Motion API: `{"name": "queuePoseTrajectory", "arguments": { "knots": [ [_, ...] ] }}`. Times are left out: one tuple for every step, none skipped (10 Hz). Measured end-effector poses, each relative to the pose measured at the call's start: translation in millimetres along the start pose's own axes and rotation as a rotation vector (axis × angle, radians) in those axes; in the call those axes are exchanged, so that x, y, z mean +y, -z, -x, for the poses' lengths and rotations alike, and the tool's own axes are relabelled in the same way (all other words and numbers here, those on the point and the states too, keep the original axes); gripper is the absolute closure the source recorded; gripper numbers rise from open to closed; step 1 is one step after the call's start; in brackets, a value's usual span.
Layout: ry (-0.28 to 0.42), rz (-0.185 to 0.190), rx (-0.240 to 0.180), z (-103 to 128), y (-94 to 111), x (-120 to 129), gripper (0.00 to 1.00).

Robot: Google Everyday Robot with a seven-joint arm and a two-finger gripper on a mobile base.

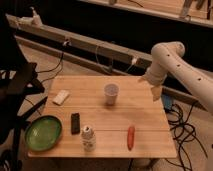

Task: Knock the bottle over

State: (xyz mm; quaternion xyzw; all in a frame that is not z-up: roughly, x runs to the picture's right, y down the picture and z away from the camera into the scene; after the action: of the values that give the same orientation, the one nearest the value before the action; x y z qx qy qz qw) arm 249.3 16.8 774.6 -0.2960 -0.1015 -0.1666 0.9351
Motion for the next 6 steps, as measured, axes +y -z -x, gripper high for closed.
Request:
{"name": "queuePoseTrajectory", "arguments": {
  "knots": [
    [0.000,0.000,0.001,-0.2,0.5,-0.1,0.20],
    [0.000,-0.001,0.003,-0.4,1.5,-0.2,0.20],
    [0.000,-0.001,0.002,-0.4,1.3,0.0,0.20],
    [0.000,-0.001,0.001,-0.1,1.3,-0.3,0.20],
    [0.000,-0.001,0.003,-0.4,1.3,-0.2,0.20],
    [0.000,-0.002,0.002,-0.2,1.4,-0.3,0.20]
  ]
}}
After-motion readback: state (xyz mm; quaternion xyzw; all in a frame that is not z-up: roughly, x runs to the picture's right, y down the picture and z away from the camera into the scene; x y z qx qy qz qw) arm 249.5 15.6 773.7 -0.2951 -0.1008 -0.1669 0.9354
